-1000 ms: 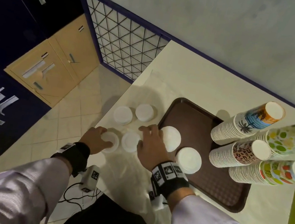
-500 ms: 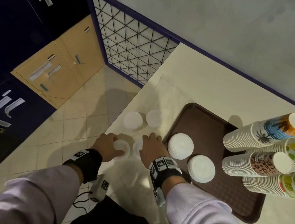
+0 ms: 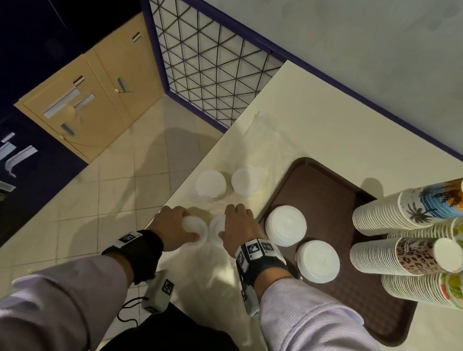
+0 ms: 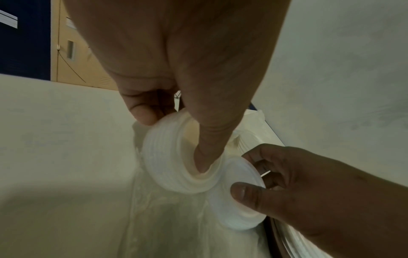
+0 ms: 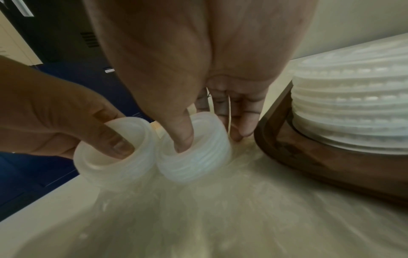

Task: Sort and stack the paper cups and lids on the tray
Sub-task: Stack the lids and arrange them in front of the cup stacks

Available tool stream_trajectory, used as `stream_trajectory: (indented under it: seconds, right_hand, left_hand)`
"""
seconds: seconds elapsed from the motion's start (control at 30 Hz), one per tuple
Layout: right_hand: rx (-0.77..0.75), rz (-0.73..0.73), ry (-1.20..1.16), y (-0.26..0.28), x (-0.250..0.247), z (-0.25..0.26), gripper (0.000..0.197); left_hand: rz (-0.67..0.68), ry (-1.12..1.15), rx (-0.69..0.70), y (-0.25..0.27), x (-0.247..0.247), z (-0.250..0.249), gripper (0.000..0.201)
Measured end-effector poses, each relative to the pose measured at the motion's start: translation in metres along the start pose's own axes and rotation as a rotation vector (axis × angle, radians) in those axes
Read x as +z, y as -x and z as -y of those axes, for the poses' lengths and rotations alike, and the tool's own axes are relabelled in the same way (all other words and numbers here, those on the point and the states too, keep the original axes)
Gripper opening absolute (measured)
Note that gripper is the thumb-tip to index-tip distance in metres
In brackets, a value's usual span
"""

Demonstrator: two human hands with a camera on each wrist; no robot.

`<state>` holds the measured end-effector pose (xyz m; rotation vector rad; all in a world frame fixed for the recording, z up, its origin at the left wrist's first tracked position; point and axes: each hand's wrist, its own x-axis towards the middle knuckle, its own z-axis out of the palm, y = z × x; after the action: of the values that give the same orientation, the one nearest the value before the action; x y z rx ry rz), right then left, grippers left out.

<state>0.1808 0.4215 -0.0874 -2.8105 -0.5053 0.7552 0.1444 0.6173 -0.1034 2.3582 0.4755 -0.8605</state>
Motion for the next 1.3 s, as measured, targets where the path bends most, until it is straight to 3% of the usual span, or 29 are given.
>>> stream_trajectory:
  seconds: [0.2, 0.3, 0.47, 0.73, 0.83, 0.93, 1.0, 1.17, 1.3]
  right_hand:
    - [0.019, -0.013, -0.109, 0.01, 0.003, 0.004, 0.059]
    - [0.109, 0.019, -0.274, 0.017, 0.001, 0.003, 0.059]
    - [0.106, 0.052, -0.421, 0.03, -0.002, -0.01, 0.068]
    - [0.154, -0.045, -0.659, 0.055, -0.017, -0.032, 0.051]
    - [0.204, -0.073, -0.943, 0.07, -0.026, -0.039, 0.04]
    - [0.235, -0.114, -1.31, 0.094, -0.039, -0.044, 0.027]
    - [0.263, -0.147, -1.468, 0.113, -0.051, -0.047, 0.035]
    - [0.152, -0.281, -1.54, 0.16, -0.081, -0.063, 0.031]
    - [0.135, -0.338, -1.54, 0.186, -0.088, -0.085, 0.04]
  left_hand:
    - [-0.018, 0.064, 0.017, 0.003, 0.001, -0.001, 0.073]
    - [-0.014, 0.087, 0.011, 0.007, 0.003, -0.001, 0.067]
    - [-0.092, 0.147, 0.04, 0.018, 0.0, 0.001, 0.058]
    - [-0.246, 0.361, 0.097, 0.045, -0.006, -0.004, 0.051]
    - [-0.29, 0.524, 0.119, 0.062, -0.006, -0.014, 0.05]
    - [-0.218, 0.652, 0.178, 0.076, 0.001, -0.033, 0.051]
    - [-0.15, 0.767, 0.205, 0.084, 0.008, -0.049, 0.055]
    - [0.018, 0.959, 0.3, 0.108, 0.028, -0.102, 0.054]
    - [0.105, 0.959, 0.358, 0.123, 0.051, -0.138, 0.037]
